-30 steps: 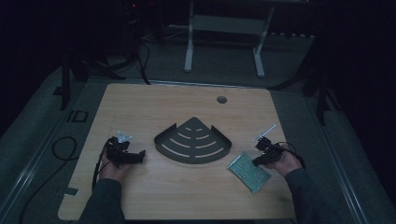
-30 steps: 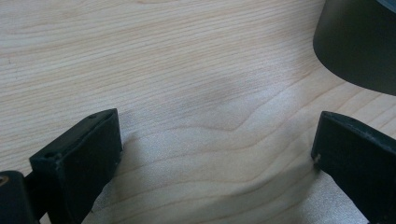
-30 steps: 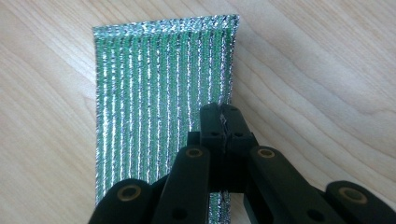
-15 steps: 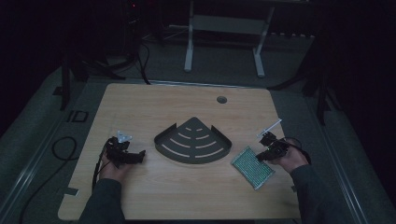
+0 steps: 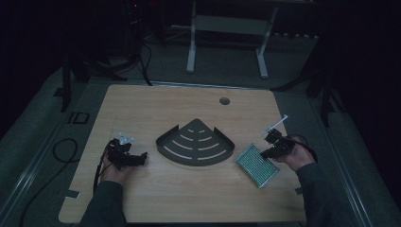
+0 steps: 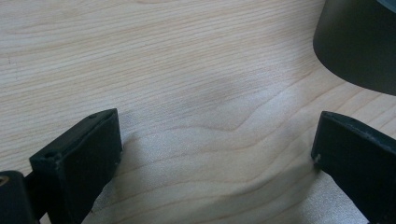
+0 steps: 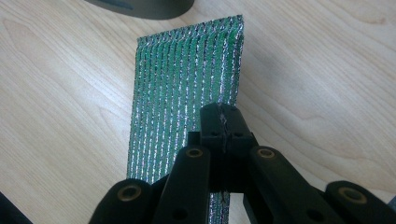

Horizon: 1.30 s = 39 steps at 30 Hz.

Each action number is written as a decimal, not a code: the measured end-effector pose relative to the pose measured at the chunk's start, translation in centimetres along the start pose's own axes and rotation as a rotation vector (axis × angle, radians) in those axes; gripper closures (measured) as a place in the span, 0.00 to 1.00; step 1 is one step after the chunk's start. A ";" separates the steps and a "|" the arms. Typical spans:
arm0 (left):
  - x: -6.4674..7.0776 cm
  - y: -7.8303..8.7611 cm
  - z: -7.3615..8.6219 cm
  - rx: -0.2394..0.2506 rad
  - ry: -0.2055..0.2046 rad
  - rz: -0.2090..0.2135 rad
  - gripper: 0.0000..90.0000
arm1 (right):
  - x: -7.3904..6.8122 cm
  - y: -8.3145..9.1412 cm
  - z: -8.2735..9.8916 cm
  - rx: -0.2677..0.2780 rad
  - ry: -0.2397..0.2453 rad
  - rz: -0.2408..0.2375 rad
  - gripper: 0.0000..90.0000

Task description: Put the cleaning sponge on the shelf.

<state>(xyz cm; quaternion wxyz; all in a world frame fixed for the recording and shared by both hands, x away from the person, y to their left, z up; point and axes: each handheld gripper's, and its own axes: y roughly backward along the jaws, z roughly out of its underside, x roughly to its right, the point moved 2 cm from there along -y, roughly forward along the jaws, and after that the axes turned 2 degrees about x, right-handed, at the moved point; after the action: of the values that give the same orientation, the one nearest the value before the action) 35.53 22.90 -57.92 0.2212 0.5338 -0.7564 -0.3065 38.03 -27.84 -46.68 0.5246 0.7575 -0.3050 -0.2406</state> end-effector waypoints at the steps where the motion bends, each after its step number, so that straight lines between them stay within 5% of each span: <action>1: 0.0 0.0 0.0 0.000 0.000 0.000 0.02 | 0.0 0.2 -0.1 0.004 -0.001 0.001 0.99; 39: 0.0 0.0 0.0 -0.002 -0.002 -0.001 0.02 | 0.5 3.6 -3.3 0.099 0.008 -0.008 0.99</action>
<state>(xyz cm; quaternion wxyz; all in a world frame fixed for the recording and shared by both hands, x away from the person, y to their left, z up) 35.53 22.92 -57.91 0.2208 0.5335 -0.7562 -0.3077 39.90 -26.98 -42.25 0.4868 0.7847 -0.3113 -0.2245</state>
